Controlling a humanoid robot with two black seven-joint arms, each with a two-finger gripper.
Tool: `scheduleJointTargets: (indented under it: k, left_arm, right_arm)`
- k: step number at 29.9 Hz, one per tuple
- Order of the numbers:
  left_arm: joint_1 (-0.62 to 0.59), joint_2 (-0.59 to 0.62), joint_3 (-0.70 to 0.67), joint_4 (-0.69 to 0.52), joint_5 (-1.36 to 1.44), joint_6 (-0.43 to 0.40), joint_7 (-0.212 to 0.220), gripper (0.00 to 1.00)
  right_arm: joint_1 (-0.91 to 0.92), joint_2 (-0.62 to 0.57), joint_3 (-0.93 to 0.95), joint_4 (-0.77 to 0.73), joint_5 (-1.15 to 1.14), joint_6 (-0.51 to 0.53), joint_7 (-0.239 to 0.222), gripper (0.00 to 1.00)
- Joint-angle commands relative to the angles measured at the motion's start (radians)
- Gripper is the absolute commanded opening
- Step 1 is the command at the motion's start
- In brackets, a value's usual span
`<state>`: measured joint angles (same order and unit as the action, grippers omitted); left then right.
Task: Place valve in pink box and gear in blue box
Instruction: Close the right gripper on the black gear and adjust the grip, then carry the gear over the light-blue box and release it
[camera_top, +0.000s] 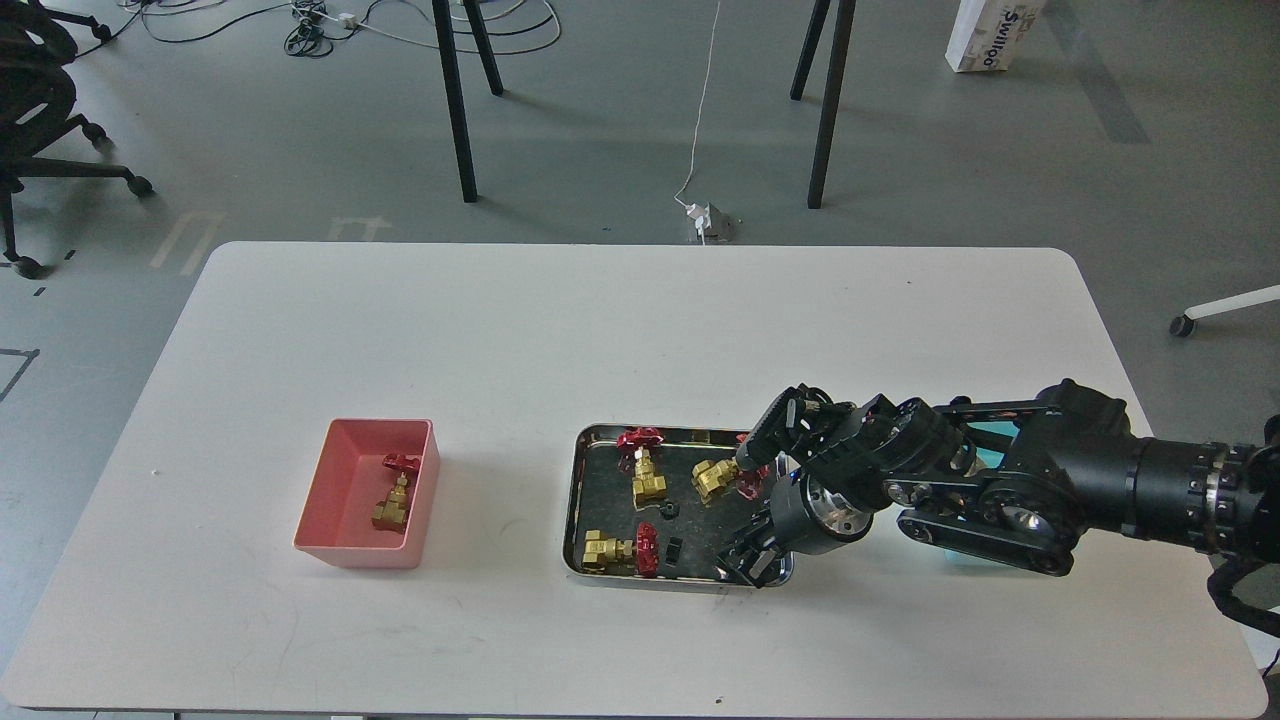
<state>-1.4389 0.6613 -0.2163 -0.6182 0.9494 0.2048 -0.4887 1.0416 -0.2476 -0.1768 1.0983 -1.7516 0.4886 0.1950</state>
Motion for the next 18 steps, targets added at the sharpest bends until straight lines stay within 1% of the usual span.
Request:
scheduleJointTargets:
  k: [1, 3, 5, 9, 11, 17, 18]
  left_arm:
    - [0.0, 0.001, 0.0, 0.0, 0.0, 0.001, 0.0, 0.99]
    - [0.0, 0.001, 0.0, 0.0, 0.0, 0.001, 0.0, 0.99]
    - [0.0, 0.001, 0.0, 0.0, -0.001, 0.001, 0.0, 0.99]
    - [0.0, 0.001, 0.0, 0.0, -0.001, 0.001, 0.0, 0.99]
    - [0.0, 0.001, 0.0, 0.0, -0.001, 0.001, 0.0, 0.99]
    - [0.0, -0.002, 0.0, 0.0, -0.003, 0.001, 0.0, 0.99]
    - [-0.002, -0.003, 0.0, 0.0, -0.003, 0.001, 0.0, 0.99]
  right_arm:
    - [0.0, -0.002, 0.0, 0.002, 0.0, 0.0, -0.005, 0.17]
    - [0.0, -0.001, 0.002, 0.002, 0.001, 0.0, -0.005, 0.12]
    - [0.001, -0.002, 0.003, 0.002, 0.003, 0.0, -0.009, 0.1]
    - [0.009, -0.001, 0.022, 0.002, 0.011, 0.0, -0.012, 0.09]
    - [0.027, -0.005, 0.06, 0.002, 0.02, 0.0, -0.012, 0.09]
    - [0.081, -0.14, 0.16, 0.006, 0.099, 0.0, -0.011, 0.09]
    - [0.084, -0.183, 0.166, 0.018, 0.115, 0.0, -0.011, 0.09]
